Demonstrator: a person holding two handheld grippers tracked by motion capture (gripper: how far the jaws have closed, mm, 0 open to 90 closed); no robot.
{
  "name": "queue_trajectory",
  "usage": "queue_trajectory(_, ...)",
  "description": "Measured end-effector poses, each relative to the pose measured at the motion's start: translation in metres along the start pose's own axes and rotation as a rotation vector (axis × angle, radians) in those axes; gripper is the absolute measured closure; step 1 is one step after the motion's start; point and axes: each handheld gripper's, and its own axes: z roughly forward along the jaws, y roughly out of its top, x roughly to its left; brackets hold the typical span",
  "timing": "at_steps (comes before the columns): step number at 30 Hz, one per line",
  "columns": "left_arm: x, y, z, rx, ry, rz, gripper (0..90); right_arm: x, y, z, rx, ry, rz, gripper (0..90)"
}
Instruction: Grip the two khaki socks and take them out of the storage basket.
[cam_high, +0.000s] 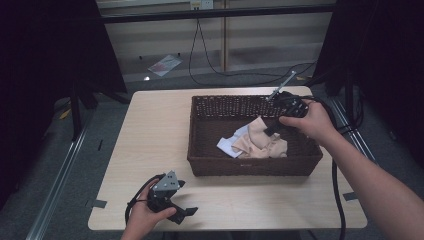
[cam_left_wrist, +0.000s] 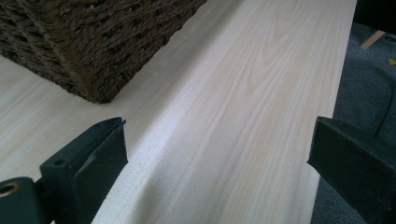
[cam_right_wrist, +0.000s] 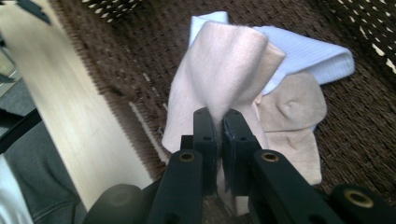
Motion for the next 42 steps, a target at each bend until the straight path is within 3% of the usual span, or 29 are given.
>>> queue_trajectory(22,-0.001,0.000,0.001,0.004,-0.001,0.000,3.8,0.020,-0.002,-0.025,-0.029,0.043,-0.071,85.1)
queue_trajectory(31,-0.001,0.001,0.001,0.007,0.000,0.003,3.8,0.026,-0.006,-0.027,-0.021,0.062,-0.087,85.1)
queue_trajectory(42,-0.002,0.001,0.002,0.006,-0.003,0.003,3.8,0.043,-0.017,-0.030,-0.020,0.093,-0.137,84.8)
